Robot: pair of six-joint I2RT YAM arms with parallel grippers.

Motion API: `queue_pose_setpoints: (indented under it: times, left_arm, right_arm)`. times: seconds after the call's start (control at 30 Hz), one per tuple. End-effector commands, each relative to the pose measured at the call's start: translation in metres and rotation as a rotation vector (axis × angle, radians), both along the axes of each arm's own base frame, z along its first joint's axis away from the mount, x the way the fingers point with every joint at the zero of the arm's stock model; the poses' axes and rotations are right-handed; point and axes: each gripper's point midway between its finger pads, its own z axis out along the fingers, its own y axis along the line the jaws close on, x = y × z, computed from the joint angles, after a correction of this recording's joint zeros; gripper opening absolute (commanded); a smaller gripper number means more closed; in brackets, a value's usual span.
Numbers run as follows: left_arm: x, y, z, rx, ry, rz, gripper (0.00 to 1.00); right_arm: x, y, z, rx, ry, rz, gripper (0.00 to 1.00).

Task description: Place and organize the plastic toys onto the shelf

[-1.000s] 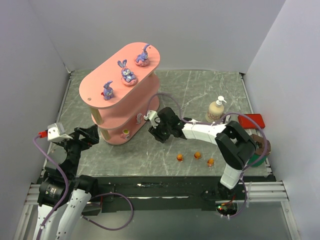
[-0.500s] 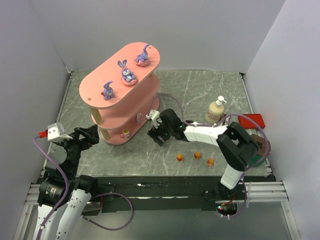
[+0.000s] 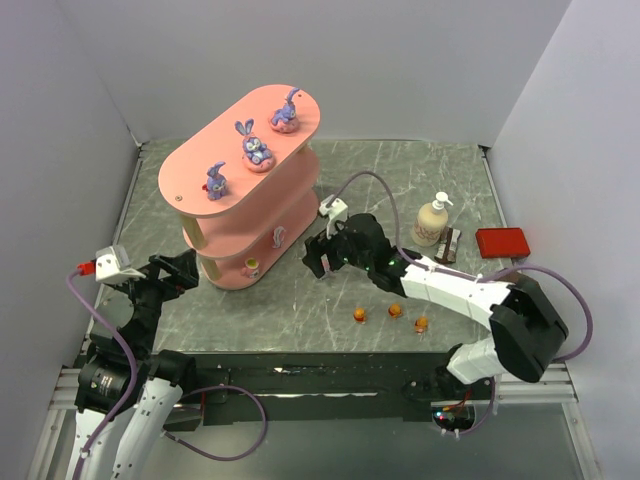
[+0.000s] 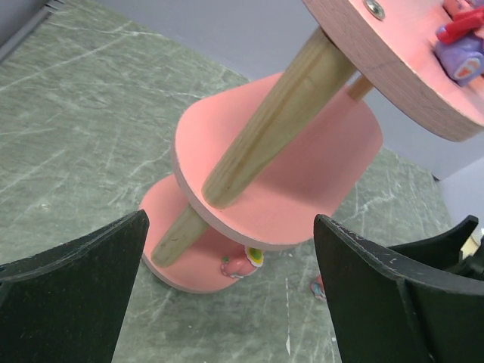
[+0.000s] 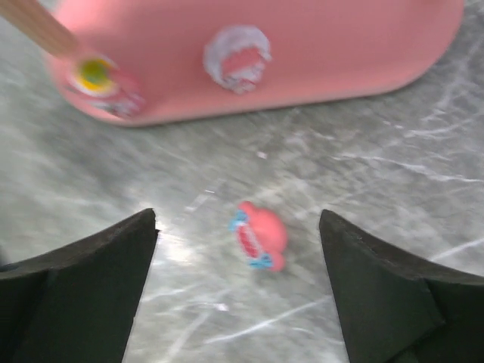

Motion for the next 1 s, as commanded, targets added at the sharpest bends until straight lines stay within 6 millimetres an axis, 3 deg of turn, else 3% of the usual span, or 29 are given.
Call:
queue_pose_setpoints:
  times: [0.0,0.1,0.17,0.3,0.37,0.67,0.97]
  left_arm:
    - [-0.003,-0.015,0.019,-0.019,-0.054,-0.087,0.96]
    - [-0.007,-0.034,0.025,-0.031,-0.066,-0.196,0.96]
    - [-0.009,-0.042,0.026,-0.032,-0.073,-0.239,0.97]
    - [-0.014,-0.050,0.030,-0.033,-0.093,-0.293,0.96]
    - [-0.014,-0.054,0.029,-0.035,-0.088,-0.316,0.97]
    - [-0.007,-0.059,0.016,-0.036,-0.059,-0.333,0.97]
    - [-0.005,-0.055,0.012,-0.039,-0.050,-0.308,0.96]
  right_arm:
    - [-0.028,0.013,0.010,0.149,0.195,-0.048,0.78]
    - [-0.044,0.023,-0.002,0.170,0.304,-0.108,0.65]
    - [-0.053,0.029,-0.009,0.167,0.333,-0.123,0.65]
    - [-0.062,0.031,-0.033,0.170,0.427,-0.191,0.52]
    - [-0.059,0.026,-0.047,0.167,0.457,-0.251,0.46]
    - [-0.048,0.007,-0.096,0.152,0.588,-0.374,0.43]
    - [-0.029,-0.029,-0.118,0.150,0.608,-0.503,0.36]
